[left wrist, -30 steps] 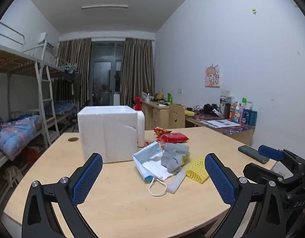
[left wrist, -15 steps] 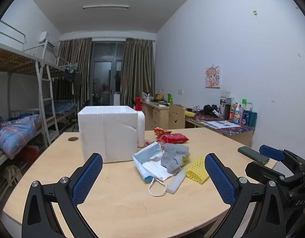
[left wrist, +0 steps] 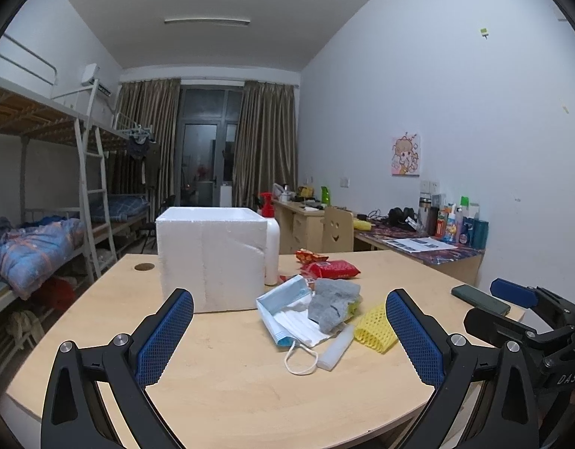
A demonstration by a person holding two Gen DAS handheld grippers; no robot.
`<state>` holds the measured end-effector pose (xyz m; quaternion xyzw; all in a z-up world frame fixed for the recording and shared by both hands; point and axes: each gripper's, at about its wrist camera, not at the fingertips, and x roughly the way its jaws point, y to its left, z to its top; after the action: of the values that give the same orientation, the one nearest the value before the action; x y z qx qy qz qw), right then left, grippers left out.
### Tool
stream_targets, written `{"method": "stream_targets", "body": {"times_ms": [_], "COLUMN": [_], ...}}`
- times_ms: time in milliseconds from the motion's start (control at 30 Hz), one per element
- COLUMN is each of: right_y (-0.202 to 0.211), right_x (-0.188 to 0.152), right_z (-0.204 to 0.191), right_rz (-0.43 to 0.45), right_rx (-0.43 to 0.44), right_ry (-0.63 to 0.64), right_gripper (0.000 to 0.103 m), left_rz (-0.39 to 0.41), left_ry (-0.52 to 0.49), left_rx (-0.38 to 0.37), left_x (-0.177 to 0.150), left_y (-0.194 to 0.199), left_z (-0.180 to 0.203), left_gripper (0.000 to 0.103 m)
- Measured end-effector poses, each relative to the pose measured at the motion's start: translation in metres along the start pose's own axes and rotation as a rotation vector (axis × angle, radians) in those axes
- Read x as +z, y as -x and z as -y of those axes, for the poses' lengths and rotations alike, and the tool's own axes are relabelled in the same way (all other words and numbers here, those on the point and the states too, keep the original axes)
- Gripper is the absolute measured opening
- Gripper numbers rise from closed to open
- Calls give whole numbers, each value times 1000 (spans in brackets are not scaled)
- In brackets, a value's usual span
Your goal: Organize soft objects
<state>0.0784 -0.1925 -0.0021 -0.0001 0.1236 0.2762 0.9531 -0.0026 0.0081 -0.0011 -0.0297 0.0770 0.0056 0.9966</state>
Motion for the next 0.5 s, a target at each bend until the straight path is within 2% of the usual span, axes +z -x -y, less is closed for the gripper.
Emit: {"method": "stream_targets", "body": {"times_ms": [333, 500], "right_y": [-3, -2], "right_x": [-1, -1], "right_z": [-7, -6], "right_rz": [-4, -5], "right_rx": [-15, -19], "right_ry": [9, 3], "right_gripper": [103, 103], "left_rz": [6, 8], "left_ry": [-15, 8], "left_rx": [-16, -19], "left_x": [-1, 0], "left_y": [2, 3], "left_z": [4, 0], "left_gripper": [103, 103]}}
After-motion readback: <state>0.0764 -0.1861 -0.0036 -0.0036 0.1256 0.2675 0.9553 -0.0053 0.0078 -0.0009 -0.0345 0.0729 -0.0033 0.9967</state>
